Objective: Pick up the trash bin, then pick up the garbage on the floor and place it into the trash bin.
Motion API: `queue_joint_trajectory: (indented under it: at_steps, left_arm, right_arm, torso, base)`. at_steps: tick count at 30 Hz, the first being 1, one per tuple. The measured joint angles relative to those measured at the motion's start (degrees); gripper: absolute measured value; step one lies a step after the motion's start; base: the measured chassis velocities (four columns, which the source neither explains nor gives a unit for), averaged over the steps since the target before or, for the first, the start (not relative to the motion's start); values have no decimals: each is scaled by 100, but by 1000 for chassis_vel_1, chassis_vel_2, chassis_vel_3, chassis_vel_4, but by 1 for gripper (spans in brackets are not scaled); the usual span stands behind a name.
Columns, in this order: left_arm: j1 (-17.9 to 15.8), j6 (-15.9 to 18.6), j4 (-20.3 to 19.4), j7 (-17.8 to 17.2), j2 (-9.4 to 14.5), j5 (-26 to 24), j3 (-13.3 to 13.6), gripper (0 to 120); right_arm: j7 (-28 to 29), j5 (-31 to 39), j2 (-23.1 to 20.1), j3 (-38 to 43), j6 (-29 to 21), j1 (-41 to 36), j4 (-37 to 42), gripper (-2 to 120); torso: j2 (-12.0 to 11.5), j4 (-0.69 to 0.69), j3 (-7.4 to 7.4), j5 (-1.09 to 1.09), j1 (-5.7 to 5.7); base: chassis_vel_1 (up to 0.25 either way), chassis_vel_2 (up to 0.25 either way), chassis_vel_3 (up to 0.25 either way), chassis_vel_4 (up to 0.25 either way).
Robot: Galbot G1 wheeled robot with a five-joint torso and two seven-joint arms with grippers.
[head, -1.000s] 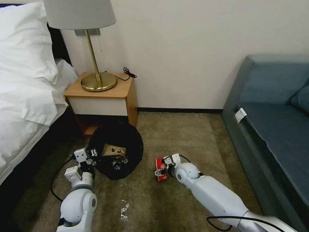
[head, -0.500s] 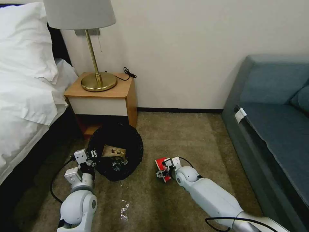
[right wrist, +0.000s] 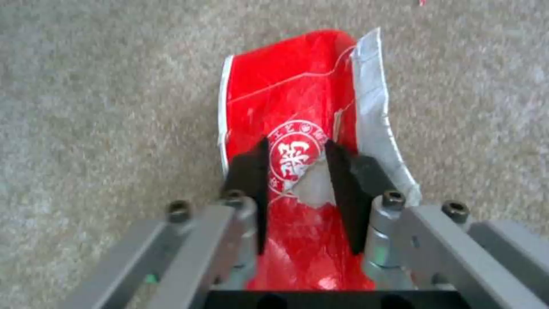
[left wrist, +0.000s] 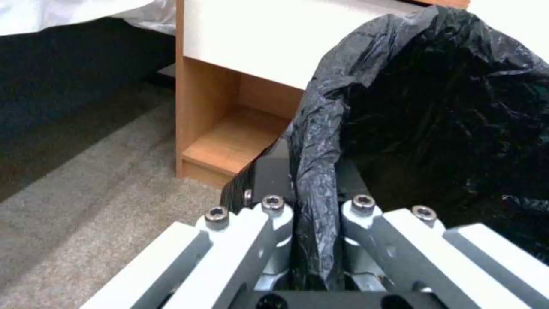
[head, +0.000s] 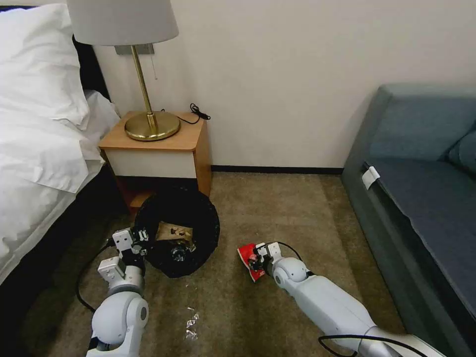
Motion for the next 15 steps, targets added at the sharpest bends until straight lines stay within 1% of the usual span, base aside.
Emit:
queue_joint_trajectory:
  at_steps: [2,3,4,5,6,12,15]
  left_arm:
    - [-6,0,0,0,1,-3,0,5]
    - [-8,0,0,0,1,-3,0,5]
    - [-8,0,0,0,1,-3,0,5]
    - [-12,0,1,0,2,-3,0,5]
    - [-12,0,1,0,1,-4,0,5]
    - [-10,0,11,0,2,-9,-8,5]
    - [-3,-1,20,1,5,-11,-12,5]
  right_arm:
    - [0,-20,2,8,26,14,-6,14]
    - [0,-28,2,10,36,16,-7,10]
    - [0,-28,2,10,36,16,-7,10]
    - [0,-53,3,16,61,20,-9,4]
    - [-1,-66,3,19,71,21,-9,1]
    - [2,-119,10,43,106,23,21,0]
    - [17,-156,-2,98,119,8,202,0]
  torso:
    - [0,0,0,0,0]
    - [0,0,0,0,0]
    - [0,0,0,0,0]
    - [0,0,0,0,0]
    - [0,0,0,0,0]
    - [0,0,0,0,0]
    - [0,0,0,0,0]
  base:
    - [0,0,0,0]
    - [0,0,0,0]
    - [0,0,0,0]
    - [0,0,0,0]
    - [0,0,0,0]
    - [0,0,0,0]
    - [0,0,0,0]
